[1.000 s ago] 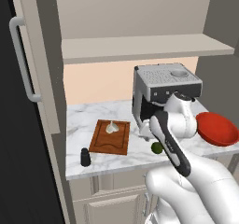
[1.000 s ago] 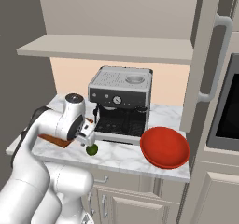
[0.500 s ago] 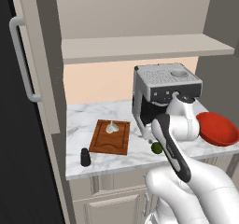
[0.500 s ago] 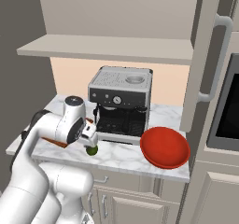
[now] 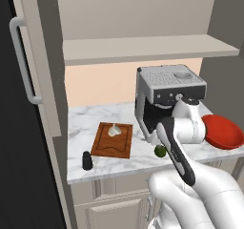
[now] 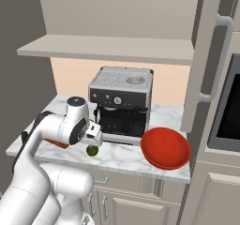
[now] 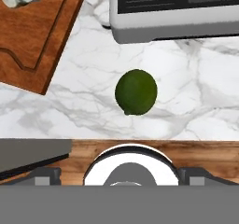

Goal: Open the cabinet. Place the bowl and condiment on the counter. Then place the lime and garlic on the cutting board.

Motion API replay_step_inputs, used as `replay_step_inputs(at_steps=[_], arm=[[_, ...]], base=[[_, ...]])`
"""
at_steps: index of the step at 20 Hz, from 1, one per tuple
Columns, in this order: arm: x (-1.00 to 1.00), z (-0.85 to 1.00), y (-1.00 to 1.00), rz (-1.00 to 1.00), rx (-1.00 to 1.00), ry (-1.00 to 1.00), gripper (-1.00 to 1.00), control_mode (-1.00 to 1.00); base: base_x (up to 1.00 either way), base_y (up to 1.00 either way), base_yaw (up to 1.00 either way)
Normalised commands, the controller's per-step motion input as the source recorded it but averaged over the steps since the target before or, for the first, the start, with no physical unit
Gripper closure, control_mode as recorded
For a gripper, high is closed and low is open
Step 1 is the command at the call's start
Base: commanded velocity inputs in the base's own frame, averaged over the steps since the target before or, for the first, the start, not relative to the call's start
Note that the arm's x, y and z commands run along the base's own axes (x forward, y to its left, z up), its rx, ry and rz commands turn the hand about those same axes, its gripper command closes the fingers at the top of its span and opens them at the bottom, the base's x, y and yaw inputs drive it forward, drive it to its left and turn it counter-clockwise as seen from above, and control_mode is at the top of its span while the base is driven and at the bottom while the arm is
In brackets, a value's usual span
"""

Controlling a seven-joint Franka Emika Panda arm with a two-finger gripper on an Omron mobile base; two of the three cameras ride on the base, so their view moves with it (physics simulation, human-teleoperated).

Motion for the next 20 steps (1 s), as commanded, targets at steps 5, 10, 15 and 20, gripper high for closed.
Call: replay_step_inputs(at_steps=[5, 10, 15, 20], arm=[[0.0, -0.26, -0.01, 0.09, -0.05, 0.0, -1.0, -1.0], [0.01, -0.18, -0.04, 0.09, -0.02, 0.0, -1.0, -1.0], [0.1, -0.08, -0.06, 0.09, 0.0, 0.0, -1.0, -1.0], [0.16, -0.06, -0.03, 0.08, 0.0, 0.0, -1.0, -1.0]], base=[[0.0, 0.0, 0.0], [0.0, 0.0, 0.0], [0.0, 0.0, 0.0], [0.0, 0.0, 0.0]])
